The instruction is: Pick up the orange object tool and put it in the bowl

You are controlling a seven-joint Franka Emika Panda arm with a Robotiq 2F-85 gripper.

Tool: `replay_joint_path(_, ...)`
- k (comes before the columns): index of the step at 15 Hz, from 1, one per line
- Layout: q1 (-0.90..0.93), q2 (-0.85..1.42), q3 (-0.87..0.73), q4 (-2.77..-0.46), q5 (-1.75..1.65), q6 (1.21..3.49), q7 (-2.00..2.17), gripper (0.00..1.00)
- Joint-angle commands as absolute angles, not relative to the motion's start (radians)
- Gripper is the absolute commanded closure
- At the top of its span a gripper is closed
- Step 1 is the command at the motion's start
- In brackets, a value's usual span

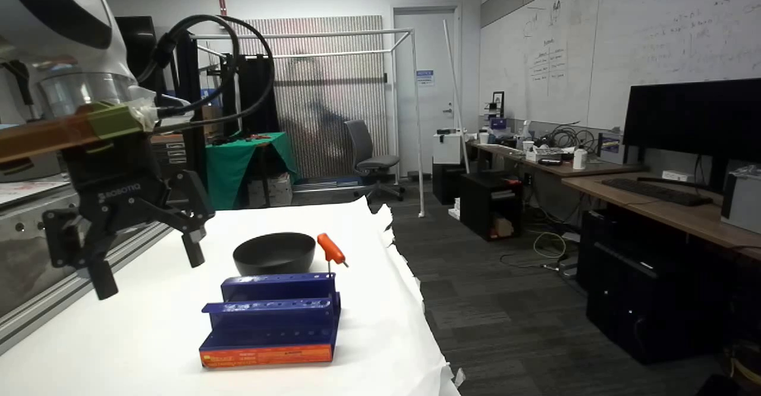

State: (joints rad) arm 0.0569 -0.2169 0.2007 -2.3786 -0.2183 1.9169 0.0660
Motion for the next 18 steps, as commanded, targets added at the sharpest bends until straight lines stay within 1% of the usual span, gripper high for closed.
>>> replay_joint_path(1,0.047,-0.137,0.135,-2.325,-0.237,2.045,0.035,0.0)
replay_joint_path(3,0.03,-0.084,0.09,-2.275,-0.219,2.131,0.015,0.0)
replay_joint_path(5,0.01,-0.024,0.054,-2.211,-0.232,2.169,0.004,0.0)
replay_joint_path(13,-0.066,0.186,-0.04,-1.912,-0.15,2.071,-0.211,0.0)
replay_joint_path(18,-0.1,0.273,-0.042,-1.817,-0.122,1.986,-0.316,0.0)
